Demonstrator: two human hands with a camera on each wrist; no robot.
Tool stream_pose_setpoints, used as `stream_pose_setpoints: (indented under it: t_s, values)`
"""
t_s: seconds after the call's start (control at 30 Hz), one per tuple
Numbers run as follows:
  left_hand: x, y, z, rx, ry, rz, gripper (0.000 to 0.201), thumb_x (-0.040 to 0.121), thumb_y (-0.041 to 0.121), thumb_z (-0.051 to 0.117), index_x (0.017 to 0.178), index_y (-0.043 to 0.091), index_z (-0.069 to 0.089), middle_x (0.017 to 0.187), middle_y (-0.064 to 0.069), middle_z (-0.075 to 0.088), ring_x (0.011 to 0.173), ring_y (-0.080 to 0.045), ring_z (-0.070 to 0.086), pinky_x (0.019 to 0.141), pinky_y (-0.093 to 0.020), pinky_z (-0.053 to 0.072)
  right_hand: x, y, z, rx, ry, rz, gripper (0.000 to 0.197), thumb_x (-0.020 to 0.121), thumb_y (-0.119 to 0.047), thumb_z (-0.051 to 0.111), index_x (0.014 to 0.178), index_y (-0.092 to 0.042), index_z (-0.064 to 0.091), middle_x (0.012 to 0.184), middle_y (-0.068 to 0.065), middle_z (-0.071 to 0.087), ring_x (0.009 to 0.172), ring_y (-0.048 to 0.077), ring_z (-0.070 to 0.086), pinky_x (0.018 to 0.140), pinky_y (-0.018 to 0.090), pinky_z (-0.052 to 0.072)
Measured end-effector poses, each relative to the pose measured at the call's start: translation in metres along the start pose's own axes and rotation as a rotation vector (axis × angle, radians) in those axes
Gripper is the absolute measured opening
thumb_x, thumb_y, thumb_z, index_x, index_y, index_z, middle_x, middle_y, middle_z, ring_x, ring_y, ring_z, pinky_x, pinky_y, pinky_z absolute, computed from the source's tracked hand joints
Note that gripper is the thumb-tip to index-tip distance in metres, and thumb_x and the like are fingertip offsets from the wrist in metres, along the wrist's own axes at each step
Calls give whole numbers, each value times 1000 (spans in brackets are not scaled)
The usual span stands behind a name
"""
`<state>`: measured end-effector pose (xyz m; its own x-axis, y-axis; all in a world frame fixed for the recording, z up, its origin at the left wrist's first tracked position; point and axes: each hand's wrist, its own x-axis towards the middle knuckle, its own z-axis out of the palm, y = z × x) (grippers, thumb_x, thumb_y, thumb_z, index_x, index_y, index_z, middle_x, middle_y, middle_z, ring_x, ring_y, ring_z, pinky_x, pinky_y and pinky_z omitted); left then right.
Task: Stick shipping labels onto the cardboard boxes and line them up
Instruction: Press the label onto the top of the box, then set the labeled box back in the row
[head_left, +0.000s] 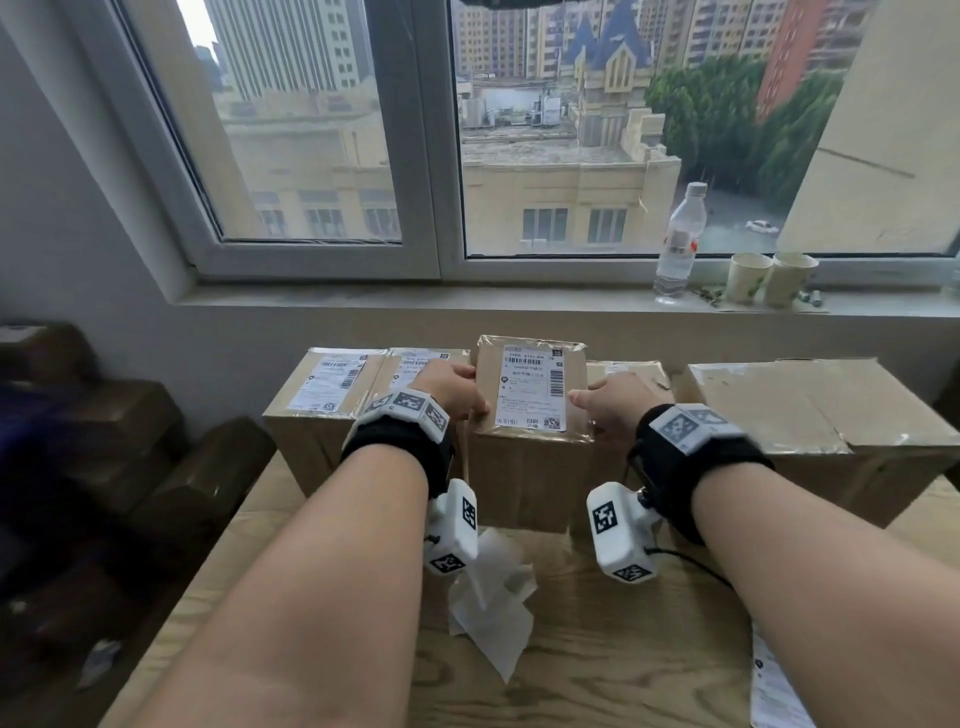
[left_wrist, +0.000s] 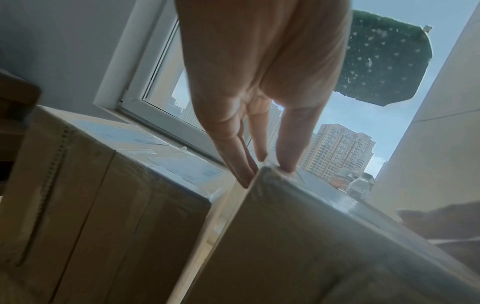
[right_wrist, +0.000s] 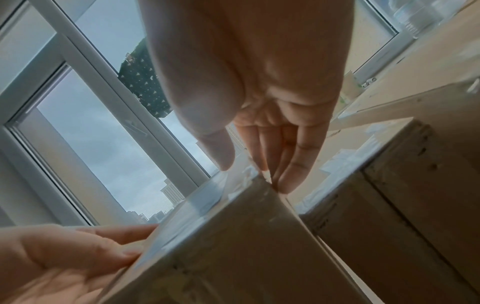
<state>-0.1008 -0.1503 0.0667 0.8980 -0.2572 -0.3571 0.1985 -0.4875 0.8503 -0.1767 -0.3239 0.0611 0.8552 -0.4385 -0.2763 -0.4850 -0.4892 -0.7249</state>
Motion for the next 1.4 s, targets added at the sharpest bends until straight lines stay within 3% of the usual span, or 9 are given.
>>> stream_pose_setpoints:
  t_s: [0.1,0.23,0.37,0.57,0.87,0.97,1.07,1.23,1.4]
  values:
    - [19,-2,2,35,36,70,51,77,-19,62,123,3,62,117,-15,66,101,-26,62,87,-34,54,22,1,8,7,-10,-7,25,89,-19,57,102,-2,70,106,17,71,100,34,66,90,46,54]
    - [38,-8,6,160,50,99,63,69,-17,69,127,7,60,122,-12,66,111,-29,62,94,-42,53,30,-4,16,0,5,-31,27,88,-10,54,111,-4,68,112,14,68,104,33,63,93,44,52]
    - [50,-19,8,246,102,61,80,67,-12,73,139,16,50,132,-7,59,119,-26,56,98,-38,50,39,-4,24,-29,18,-14,35,90,-4,54,122,10,57,127,24,59,119,36,55,102,43,44]
    - [64,-30,13,369,192,57,68,72,-8,70,133,19,57,131,-3,60,121,-22,55,102,-35,47,45,0,34,-70,16,-4,37,87,-3,53,121,10,56,126,26,57,116,39,56,93,50,50]
    - [61,-22,27,512,199,87,48,83,-1,59,126,19,61,132,-3,57,118,-24,56,98,-34,49,45,6,24,-188,37,-75,37,87,-7,56,122,6,58,127,22,58,118,35,57,97,45,50]
    - [55,-5,40,554,189,140,42,85,2,56,123,20,64,131,-2,58,117,-23,56,97,-31,49,42,14,6,-290,85,-146,31,89,-12,54,117,-6,66,122,12,66,114,26,60,97,33,48]
    - [49,15,59,562,165,207,40,85,4,56,120,19,66,128,-3,62,116,-22,58,99,-30,48,41,26,-15,-416,143,-184,36,90,-20,53,124,-20,62,129,3,61,120,22,55,101,31,42]
    - [46,28,106,730,100,321,42,88,14,54,129,17,56,134,-9,52,123,-25,50,102,-33,41,41,53,-37,-572,215,-173,43,87,-28,59,129,-20,56,136,6,52,130,26,41,108,34,34]
    - [45,25,140,913,37,375,46,91,17,54,137,12,45,137,-14,45,129,-28,42,106,-36,37,39,77,-41,-601,200,-114,46,88,-34,60,130,-17,54,134,11,48,128,30,41,107,37,36]
